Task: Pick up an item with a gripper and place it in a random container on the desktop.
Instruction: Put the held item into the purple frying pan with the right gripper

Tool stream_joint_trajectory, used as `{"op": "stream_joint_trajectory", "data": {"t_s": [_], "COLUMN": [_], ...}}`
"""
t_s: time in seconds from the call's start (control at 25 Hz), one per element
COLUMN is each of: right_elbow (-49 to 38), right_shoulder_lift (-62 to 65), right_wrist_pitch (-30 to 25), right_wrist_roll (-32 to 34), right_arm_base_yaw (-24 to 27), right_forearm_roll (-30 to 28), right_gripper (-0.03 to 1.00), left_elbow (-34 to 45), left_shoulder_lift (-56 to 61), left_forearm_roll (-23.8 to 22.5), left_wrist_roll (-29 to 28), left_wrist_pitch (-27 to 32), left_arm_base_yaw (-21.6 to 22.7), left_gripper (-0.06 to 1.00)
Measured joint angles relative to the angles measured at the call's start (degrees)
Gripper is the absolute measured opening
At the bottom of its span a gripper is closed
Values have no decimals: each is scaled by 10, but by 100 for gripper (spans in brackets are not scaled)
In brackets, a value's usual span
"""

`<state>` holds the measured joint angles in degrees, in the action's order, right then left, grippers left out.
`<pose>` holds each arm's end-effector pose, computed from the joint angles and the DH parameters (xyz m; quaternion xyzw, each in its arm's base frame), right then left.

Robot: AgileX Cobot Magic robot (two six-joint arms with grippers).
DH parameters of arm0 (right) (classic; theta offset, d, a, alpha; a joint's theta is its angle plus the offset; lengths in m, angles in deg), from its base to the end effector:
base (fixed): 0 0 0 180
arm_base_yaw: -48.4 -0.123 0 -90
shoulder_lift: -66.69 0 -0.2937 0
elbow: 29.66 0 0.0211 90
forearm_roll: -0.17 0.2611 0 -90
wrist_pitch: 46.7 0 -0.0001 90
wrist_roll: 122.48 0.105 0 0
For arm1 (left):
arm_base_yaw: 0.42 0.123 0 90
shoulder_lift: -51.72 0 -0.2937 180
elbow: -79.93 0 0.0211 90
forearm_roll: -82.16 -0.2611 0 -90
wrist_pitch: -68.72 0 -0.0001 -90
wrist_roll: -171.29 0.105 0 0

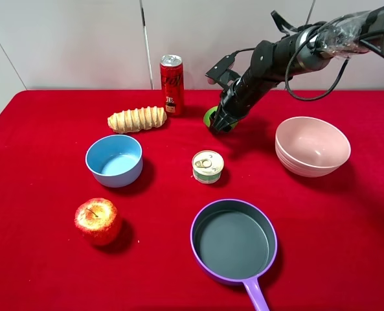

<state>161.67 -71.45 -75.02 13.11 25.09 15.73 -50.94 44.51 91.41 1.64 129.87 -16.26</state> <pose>0.4407 0.2044 0.0856 -0.4539 0.8606 0.0478 0.2259 0.0024 -0.0161 0.2746 0.1963 0.8292 -0.1052 0.5127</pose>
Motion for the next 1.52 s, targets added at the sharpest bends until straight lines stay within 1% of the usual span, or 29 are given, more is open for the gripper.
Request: {"op": "stream_joint_trajectory", "data": {"t_s": [0.24,0.52,0.84,0.92,1.12,1.52], "right_elbow": [0,0,-4,-22,-108,-265], "right_shoulder_lift": [29,76,113,126,177,290], "right_wrist_pitch": [-14,-37,-115,-117,-83,-51], "right_wrist_roll": [8,72,168,178,189,242], "right_arm_base_yaw": [-4,-29,-47,-51,-59,-60], "right_forearm_roll": [-8,-32,-64,-66,-70,-94], "right_gripper": [50,50,50,50,50,50], "left_elbow": [0,0,0,0,0,0], "left_shoulder_lift": [0,0,0,0,0,0], "left_forearm_roll": [0,0,0,0,0,0], "left_wrist_roll": [0,0,0,0,0,0], "left_wrist_pitch": [0,0,0,0,0,0], "left_arm_base_yaw": [0,0,0,0,0,0], "left_gripper": [99,99,99,99,99,99]}}
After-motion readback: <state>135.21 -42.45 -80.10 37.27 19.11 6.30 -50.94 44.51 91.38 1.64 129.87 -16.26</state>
